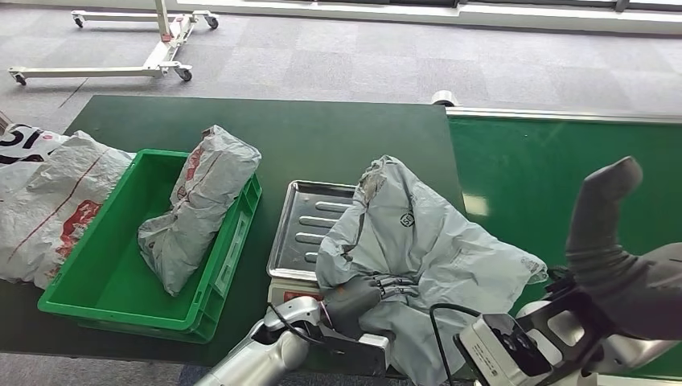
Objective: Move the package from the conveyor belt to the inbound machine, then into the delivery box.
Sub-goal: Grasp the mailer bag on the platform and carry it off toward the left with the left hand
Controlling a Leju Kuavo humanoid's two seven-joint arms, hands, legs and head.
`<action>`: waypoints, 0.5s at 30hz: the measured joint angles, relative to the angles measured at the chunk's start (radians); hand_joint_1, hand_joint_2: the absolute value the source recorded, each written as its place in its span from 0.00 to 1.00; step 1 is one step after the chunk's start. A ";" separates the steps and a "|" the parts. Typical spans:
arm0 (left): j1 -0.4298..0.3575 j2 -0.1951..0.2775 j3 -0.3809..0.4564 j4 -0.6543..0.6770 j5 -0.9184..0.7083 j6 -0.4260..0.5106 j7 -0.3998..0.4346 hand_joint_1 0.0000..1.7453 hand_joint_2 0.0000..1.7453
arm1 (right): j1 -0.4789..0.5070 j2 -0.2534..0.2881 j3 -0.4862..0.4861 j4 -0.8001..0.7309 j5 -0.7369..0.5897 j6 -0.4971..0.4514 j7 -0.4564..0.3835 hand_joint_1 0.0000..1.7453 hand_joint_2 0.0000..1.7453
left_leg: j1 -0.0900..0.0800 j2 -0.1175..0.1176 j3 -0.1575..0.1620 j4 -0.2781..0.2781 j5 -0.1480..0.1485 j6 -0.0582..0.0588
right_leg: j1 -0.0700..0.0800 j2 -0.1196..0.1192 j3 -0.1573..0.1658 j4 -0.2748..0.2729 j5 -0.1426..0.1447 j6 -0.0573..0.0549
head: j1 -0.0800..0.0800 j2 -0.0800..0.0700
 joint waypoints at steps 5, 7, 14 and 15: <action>-0.025 -0.004 -0.005 0.034 0.034 0.036 0.000 1.00 1.00 | 0.000 0.000 0.000 0.010 -0.007 0.000 0.000 0.00 1.00 | 0.000 0.000 0.000 0.000 0.000 0.000 | 0.000 0.000 0.000 0.000 0.000 0.000 | 0.000 0.000; -0.032 -0.004 -0.005 0.042 0.046 0.046 0.003 1.00 1.00 | 0.000 0.000 0.000 0.017 -0.009 0.000 0.000 0.00 1.00 | 0.000 0.000 0.000 0.000 0.000 0.000 | 0.000 0.000 0.000 0.000 0.000 0.000 | 0.000 0.000; -0.046 -0.004 -0.005 0.051 0.059 0.057 0.006 1.00 1.00 | 0.001 0.000 0.000 0.033 -0.010 0.000 0.000 0.00 1.00 | 0.000 0.000 0.000 0.000 0.000 0.000 | 0.000 0.000 0.000 0.000 0.000 0.000 | 0.000 0.000; -0.047 -0.004 -0.005 0.052 0.059 0.058 0.007 1.00 1.00 | 0.001 0.000 0.000 0.035 -0.010 0.000 0.000 0.00 1.00 | 0.000 0.000 0.000 0.000 0.000 0.000 | 0.000 0.000 0.000 0.000 0.000 0.000 | 0.000 0.000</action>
